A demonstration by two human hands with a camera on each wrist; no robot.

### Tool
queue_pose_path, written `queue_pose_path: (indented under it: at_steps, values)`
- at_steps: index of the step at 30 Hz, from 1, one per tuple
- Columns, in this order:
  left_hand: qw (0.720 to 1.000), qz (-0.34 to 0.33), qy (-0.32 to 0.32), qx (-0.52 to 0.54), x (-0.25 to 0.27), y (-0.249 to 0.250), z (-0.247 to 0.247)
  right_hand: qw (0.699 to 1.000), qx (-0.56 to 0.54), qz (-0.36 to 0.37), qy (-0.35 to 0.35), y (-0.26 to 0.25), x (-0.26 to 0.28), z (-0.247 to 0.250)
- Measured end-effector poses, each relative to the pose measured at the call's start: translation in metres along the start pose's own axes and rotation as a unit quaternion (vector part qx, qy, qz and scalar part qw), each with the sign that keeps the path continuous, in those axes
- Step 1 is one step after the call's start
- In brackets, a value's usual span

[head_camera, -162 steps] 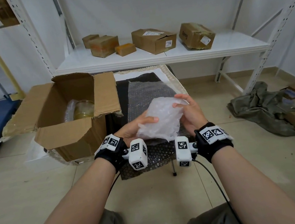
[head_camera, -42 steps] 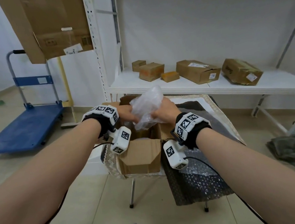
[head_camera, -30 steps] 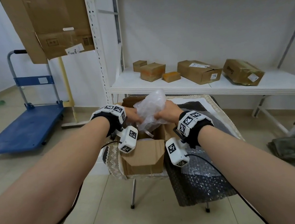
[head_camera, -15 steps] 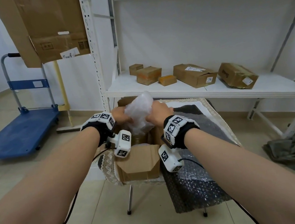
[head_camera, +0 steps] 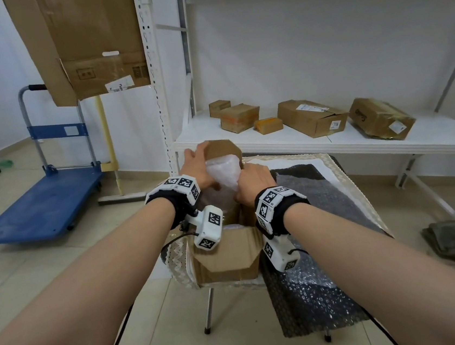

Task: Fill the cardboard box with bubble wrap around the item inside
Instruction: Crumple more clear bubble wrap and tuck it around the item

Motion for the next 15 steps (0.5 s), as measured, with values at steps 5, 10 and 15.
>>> queue_pose_path:
  at_steps: [5,10,15]
  values:
    - [0.995,-0.009,-0.022,-0.101,0.003,0.004,0.001,1.0,-0.005,0.0,0.012,-0.003,0.001,0.003]
    - [0.99,0.048,0.038,-0.128,0.01,0.011,0.016,0.998,-0.05,-0.014,0.029,0.0,0.002,0.008]
    - [0.986,0.093,0.12,-0.073,0.018,0.019,0.026,0.99,-0.134,-0.033,0.014,0.001,0.003,0.015]
Point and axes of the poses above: each hand's wrist, its own x-axis away from the middle knuckle, its own z-axis out of the back of the hand, y = z × x, the point moved 4 cm from there along -x, towards the middle knuckle, and after that the axes turned 5 degrees about -y, right-handed, at the moved point
